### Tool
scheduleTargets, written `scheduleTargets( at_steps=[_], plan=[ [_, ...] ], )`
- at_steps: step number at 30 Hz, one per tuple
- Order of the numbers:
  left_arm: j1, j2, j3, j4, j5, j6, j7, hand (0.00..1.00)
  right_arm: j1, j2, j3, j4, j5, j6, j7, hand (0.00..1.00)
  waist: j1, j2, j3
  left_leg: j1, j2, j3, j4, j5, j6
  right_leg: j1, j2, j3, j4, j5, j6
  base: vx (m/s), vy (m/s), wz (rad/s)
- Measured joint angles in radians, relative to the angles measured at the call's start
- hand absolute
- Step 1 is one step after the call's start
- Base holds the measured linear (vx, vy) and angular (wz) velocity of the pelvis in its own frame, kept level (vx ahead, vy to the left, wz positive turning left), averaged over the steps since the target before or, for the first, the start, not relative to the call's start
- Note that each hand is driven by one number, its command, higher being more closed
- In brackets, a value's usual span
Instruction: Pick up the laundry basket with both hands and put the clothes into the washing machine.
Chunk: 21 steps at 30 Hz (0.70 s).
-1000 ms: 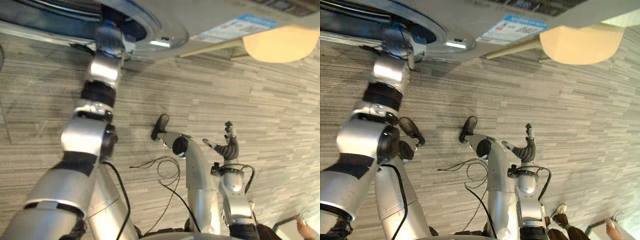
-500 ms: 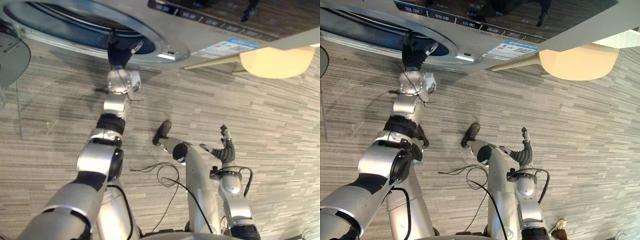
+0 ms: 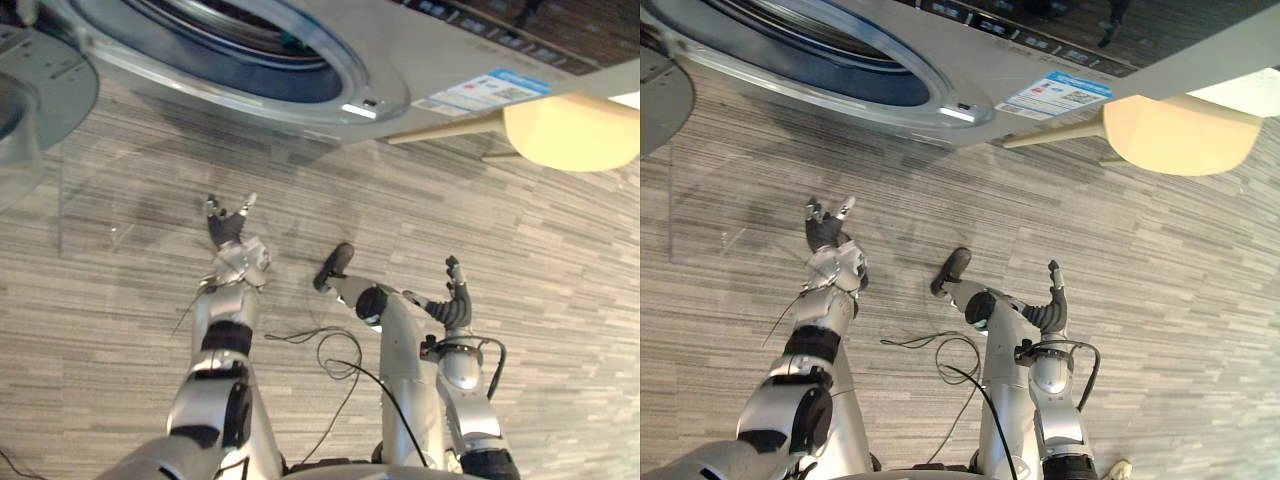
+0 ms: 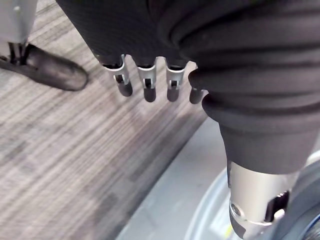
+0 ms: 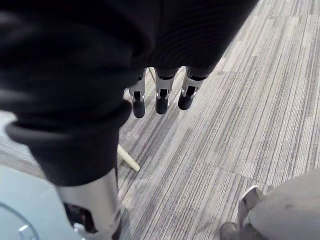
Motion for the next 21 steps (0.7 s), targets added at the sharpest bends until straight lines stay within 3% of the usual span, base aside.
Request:
scheduleTargets(
  at_steps=[1, 3, 9, 12, 17, 21],
  plan=[
    [0.047, -0.003, 0.001, -0.056, -0.022, -0.028, -0.002, 0.00, 0.000, -0.005, -0.001, 0.001, 0.000, 0.003, 0.000, 0.00, 0.018, 0.019, 0.000, 0.000, -0.004, -0.002, 0.000, 0.004, 0.004, 0.000, -0.006, -0.003, 0.007, -0.005, -0.001, 0.00, -0.017, 0.15],
    [0.097, -0.002, 0.003, -0.088, -0.042, -0.045, -0.005, 0.00, 0.000, -0.012, -0.001, 0.014, 0.000, 0.003, 0.001, 0.00, 0.027, 0.040, -0.002, 0.002, -0.016, -0.005, -0.003, 0.011, 0.005, 0.002, -0.017, -0.005, 0.019, -0.012, 0.002, 0.00, -0.021, 0.19],
    [0.208, -0.017, 0.014, -0.099, -0.042, -0.048, -0.053, 0.00, -0.001, -0.030, -0.001, 0.132, 0.000, 0.009, 0.006, 0.00, 0.046, 0.050, -0.004, 0.076, -0.021, -0.004, -0.010, 0.011, 0.005, 0.072, -0.024, -0.006, 0.025, -0.023, 0.001, -0.02, -0.037, 0.11],
    [0.270, -0.021, 0.026, -0.056, -0.025, -0.029, -0.091, 0.00, 0.000, -0.033, -0.001, 0.222, 0.001, 0.023, 0.025, 0.00, 0.045, 0.059, -0.015, 0.195, -0.037, 0.012, -0.047, 0.013, 0.001, 0.170, -0.034, 0.002, 0.017, -0.034, 0.007, -0.04, -0.086, 0.23],
    [0.412, -0.023, 0.053, 0.106, 0.050, -0.002, -0.130, 0.00, 0.005, -0.040, 0.000, 0.390, 0.005, 0.029, 0.048, 0.00, 0.046, 0.076, -0.040, 0.520, -0.077, 0.060, -0.220, 0.048, -0.024, 0.438, -0.028, 0.009, -0.085, -0.035, 0.018, -0.01, -0.154, 0.19],
    [0.539, -0.052, 0.079, 0.191, 0.085, 0.017, -0.160, 0.00, 0.054, -0.059, 0.010, 0.477, 0.011, 0.027, 0.064, 0.00, 0.046, 0.100, -0.141, 0.770, -0.129, 0.102, -0.470, 0.122, -0.035, 0.654, -0.015, -0.045, -0.245, -0.019, 0.039, 0.09, -0.126, 0.36]
  ],
)
